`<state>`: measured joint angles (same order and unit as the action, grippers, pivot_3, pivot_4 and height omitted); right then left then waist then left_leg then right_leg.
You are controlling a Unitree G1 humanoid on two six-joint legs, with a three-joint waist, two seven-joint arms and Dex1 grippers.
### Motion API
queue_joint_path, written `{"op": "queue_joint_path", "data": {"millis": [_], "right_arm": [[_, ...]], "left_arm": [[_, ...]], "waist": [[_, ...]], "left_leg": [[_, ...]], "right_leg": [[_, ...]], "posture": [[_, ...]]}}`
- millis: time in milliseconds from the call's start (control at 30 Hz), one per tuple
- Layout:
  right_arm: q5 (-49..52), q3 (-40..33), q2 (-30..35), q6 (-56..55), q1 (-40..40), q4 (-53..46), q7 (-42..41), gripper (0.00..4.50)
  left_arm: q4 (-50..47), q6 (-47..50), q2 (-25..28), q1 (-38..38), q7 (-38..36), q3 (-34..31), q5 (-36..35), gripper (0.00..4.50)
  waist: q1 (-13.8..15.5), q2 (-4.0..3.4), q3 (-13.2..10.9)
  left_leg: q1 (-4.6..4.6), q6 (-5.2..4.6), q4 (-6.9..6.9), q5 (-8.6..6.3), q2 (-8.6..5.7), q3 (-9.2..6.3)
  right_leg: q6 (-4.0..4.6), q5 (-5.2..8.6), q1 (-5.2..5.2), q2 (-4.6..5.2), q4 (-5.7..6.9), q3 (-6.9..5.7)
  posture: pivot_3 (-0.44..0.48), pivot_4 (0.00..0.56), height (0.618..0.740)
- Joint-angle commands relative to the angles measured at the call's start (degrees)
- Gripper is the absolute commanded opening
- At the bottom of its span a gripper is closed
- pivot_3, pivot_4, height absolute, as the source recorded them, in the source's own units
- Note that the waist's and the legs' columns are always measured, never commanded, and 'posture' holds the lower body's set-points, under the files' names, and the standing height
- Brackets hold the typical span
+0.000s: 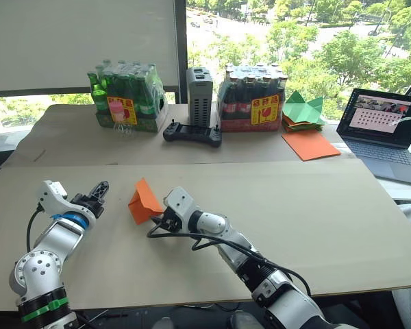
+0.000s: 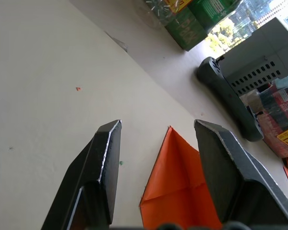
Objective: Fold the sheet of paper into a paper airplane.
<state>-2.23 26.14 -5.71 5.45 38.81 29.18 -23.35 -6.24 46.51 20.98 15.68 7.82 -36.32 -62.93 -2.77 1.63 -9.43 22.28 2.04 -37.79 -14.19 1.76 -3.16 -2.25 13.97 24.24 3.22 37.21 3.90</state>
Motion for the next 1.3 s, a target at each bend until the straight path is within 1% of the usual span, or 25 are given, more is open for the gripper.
{"op": "queue_joint_path", "data": {"millis": [33,233,300,400,500,600,800,967,1033,1133,1233,1300], "right_arm": [[0.1,-0.1,-7.7,-1.8,4.2,-0.2,1.0,3.6],[0.6,0.3,-9.0,-2.0,4.7,0.2,1.7,3.6],[0.7,0.4,-9.3,-2.2,4.7,0.3,2.0,3.1],[0.8,0.5,-9.3,-2.1,4.7,0.2,2.1,2.15],[0.8,0.5,-9.1,-2.1,4.8,0.3,2.4,1.01],[0.7,0.4,-9.0,-2.1,5.1,0.6,2.9,0.05],[0.4,0.6,-8.4,-2.0,4.9,0.1,3.0,0.02],[-1.4,0.8,-5.0,-4.3,4.7,-1.6,2.4,0.02],[-2.2,1.0,-0.8,-6.4,3.6,-4.8,-0.5,0.02],[-3.4,1.6,3.6,-9.4,2.0,-8.4,-5.0,0.02],[-4.7,1.6,11.5,-13.7,-0.2,-13.3,-10.4,0.02],[-5.5,1.1,15.9,-16.2,-1.0,-15.1,-12.4,0.02]], "left_arm": [[-2.4,-1.0,0.6,0.1,0.1,-0.8,-0.9,2.56],[-2.4,-1.0,0.9,-0.1,0.2,-0.9,-1.0,2.56],[-2.4,-1.0,0.9,0.0,0.4,-1.0,-1.1,2.56],[-2.4,-1.1,0.8,-0.1,0.4,-1.0,-1.1,2.56],[-2.4,-1.1,0.8,-0.1,0.5,-0.9,-1.1,2.56],[-2.3,-1.1,0.7,0.0,0.5,-0.9,-1.1,2.56],[-2.0,-1.2,0.7,0.2,0.4,-0.9,-1.1,2.56],[-2.0,-1.3,0.4,0.2,0.4,-0.6,-0.9,2.56],[-1.9,-1.3,0.4,0.2,0.3,-0.6,-1.0,2.56],[-1.7,-1.4,0.5,0.1,0.1,-0.6,-0.8,2.56],[-1.5,-1.5,0.5,0.1,-0.1,-0.5,-0.7,2.56],[-1.3,-1.5,0.4,0.1,-0.2,-0.5,-0.7,2.56]], "waist": [[0.0,0.0,0.0],[0.0,0.0,0.0],[0.0,0.0,0.0],[0.0,0.0,0.0],[0.0,0.0,0.0],[0.0,0.0,0.0],[0.0,0.0,0.0],[0.0,0.0,0.0],[0.0,0.0,0.0],[0.0,0.0,0.0],[0.4,0.0,0.0],[0.5,0.02,0.0]], "left_leg": [[0.0,0.0,0.0,0.0,0.0,0.01],[0.0,0.0,0.0,0.0,0.0,0.01],[0.0,0.0,0.0,0.0,0.0,0.01],[0.0,0.0,0.0,0.0,0.0,0.01],[0.0,0.0,0.0,0.0,0.0,0.01],[0.0,0.0,0.0,0.0,0.0,0.01],[0.0,0.0,0.0,0.0,0.0,0.01],[0.0,0.0,0.0,0.0,0.0,0.01],[0.01,0.0,0.0,0.0,0.0,0.01],[0.02,0.0,0.0,0.0,0.0,0.0],[0.01,0.0,0.0,0.0,-0.03,0.0],[0.02,0.0,0.0,0.0,-0.07,0.02]], "right_leg": [[0.0,0.0,0.0,0.0,0.0,0.0],[0.0,0.0,0.0,0.0,0.0,0.0],[0.0,0.0,0.0,0.0,0.0,0.0],[0.0,0.0,0.0,0.0,-0.01,0.0],[0.0,0.0,0.0,0.0,0.0,0.0],[0.0,0.0,0.0,0.0,0.0,0.0],[0.0,0.0,0.0,0.0,0.0,0.0],[0.0,0.0,0.0,0.0,-0.01,0.0],[0.0,0.0,0.01,0.0,-0.01,0.0],[0.0,0.0,0.01,0.0,-0.01,0.0],[-0.03,-0.01,-0.03,0.03,-0.04,0.0],[-0.07,-0.03,-0.07,0.08,-0.1,-0.02]], "posture": [[0.0,0.15,0.74],[0.0,0.15,0.74],[0.0,0.15,0.74],[0.0,0.15,0.74],[0.0,0.15,0.74],[0.0,0.15,0.74],[0.0,0.15,0.74],[0.0,0.15,0.74],[0.0,0.15,0.74],[0.0,0.15,0.74],[0.0,0.15,0.74],[0.0,0.15,0.74]]}}
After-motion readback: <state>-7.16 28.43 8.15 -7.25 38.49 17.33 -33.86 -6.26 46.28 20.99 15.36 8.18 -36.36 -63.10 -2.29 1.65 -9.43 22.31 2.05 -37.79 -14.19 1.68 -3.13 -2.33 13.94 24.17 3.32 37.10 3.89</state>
